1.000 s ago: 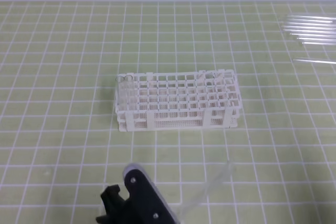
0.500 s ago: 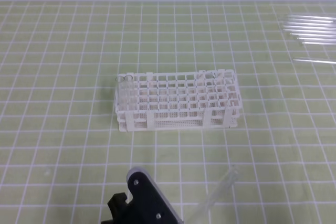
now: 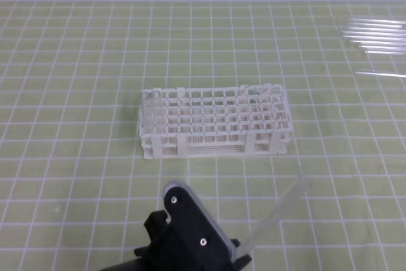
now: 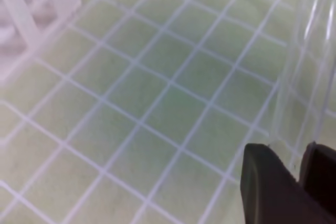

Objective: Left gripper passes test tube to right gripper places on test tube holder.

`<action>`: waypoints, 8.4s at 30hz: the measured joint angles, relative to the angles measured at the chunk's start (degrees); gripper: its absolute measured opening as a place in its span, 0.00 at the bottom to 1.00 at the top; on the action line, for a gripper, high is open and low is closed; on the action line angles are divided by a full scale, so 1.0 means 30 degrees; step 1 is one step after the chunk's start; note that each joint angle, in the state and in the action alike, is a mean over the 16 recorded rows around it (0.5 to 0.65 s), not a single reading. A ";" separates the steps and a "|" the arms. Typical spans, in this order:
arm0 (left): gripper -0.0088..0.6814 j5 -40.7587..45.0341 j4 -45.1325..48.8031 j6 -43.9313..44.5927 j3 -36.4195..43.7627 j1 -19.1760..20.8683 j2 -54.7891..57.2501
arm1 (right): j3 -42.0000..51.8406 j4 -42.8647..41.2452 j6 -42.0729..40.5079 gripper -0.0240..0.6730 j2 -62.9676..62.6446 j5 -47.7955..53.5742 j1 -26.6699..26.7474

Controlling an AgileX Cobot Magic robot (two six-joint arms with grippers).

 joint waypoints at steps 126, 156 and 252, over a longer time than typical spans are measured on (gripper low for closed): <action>0.11 0.6539 0.1565 -0.6102 -0.2284 -0.0087 0.0019 | -1.4358 -0.0067 -0.7750 0.64 2.3562 0.9891 0.4530; 0.10 0.7264 0.1752 -0.6300 -0.2286 -0.0091 -0.0002 | -1.6464 -0.0015 -0.7725 0.56 2.5383 0.8981 0.6197; 0.78 0.8713 -0.2053 -0.2207 -0.2275 -0.0091 -0.4437 | -1.7150 0.0041 -1.0229 0.18 2.6655 0.8317 0.6831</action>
